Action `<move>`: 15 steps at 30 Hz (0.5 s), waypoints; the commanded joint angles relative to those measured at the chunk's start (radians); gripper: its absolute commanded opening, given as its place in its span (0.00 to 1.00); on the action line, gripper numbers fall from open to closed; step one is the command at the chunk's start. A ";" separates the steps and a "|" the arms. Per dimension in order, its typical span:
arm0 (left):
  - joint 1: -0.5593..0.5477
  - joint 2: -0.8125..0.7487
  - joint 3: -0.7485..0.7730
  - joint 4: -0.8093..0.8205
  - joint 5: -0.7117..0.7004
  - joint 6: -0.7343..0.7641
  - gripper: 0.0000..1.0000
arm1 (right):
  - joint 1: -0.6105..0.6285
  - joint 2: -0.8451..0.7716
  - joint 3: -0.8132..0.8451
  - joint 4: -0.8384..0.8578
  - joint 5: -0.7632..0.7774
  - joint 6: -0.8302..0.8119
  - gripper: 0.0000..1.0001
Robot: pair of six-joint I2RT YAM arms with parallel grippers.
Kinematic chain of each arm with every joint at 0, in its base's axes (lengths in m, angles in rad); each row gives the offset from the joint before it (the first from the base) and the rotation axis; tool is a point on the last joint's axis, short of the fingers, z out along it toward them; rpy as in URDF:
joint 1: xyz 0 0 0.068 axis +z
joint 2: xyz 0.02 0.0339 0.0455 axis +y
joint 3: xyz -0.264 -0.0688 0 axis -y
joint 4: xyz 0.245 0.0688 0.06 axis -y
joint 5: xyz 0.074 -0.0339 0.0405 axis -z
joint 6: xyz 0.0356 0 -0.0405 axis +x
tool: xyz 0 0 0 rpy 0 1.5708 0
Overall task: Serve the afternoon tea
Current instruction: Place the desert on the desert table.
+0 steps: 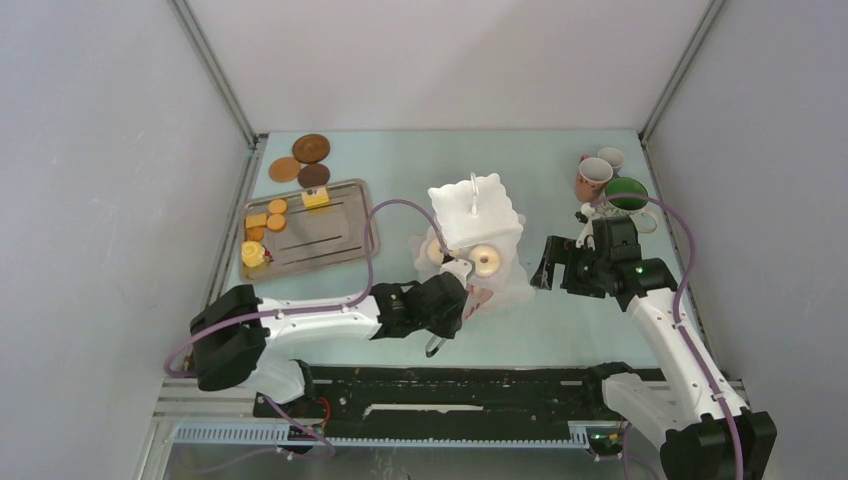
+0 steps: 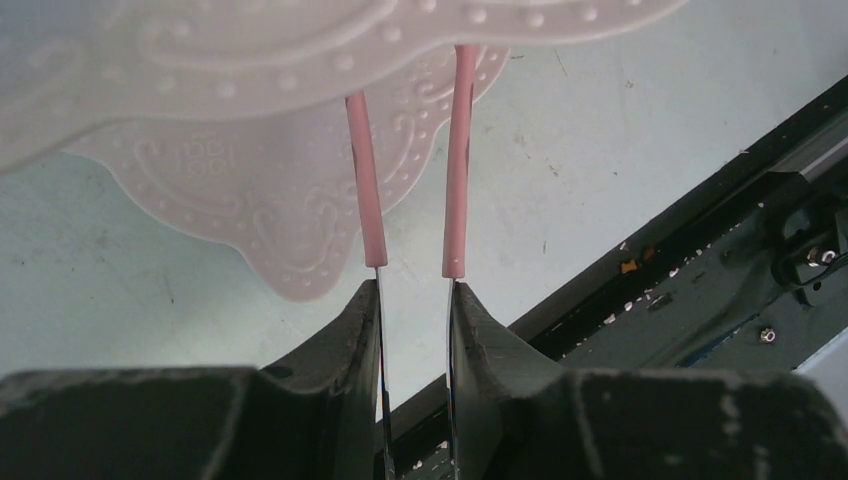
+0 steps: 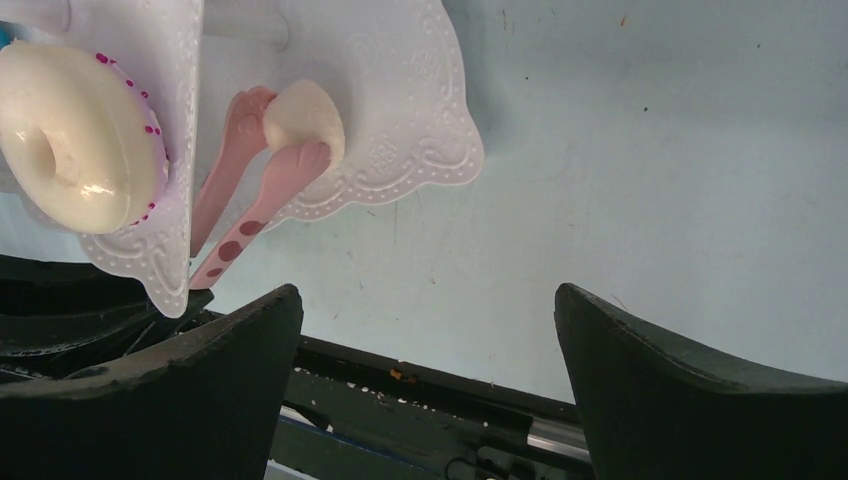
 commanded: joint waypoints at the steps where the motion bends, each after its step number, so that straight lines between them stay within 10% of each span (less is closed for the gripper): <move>1: -0.009 0.018 0.043 0.039 -0.052 -0.001 0.29 | 0.008 -0.014 0.029 0.004 0.007 0.004 1.00; 15: -0.009 -0.004 0.065 -0.010 -0.087 0.021 0.45 | 0.011 -0.023 0.027 0.004 0.001 0.003 1.00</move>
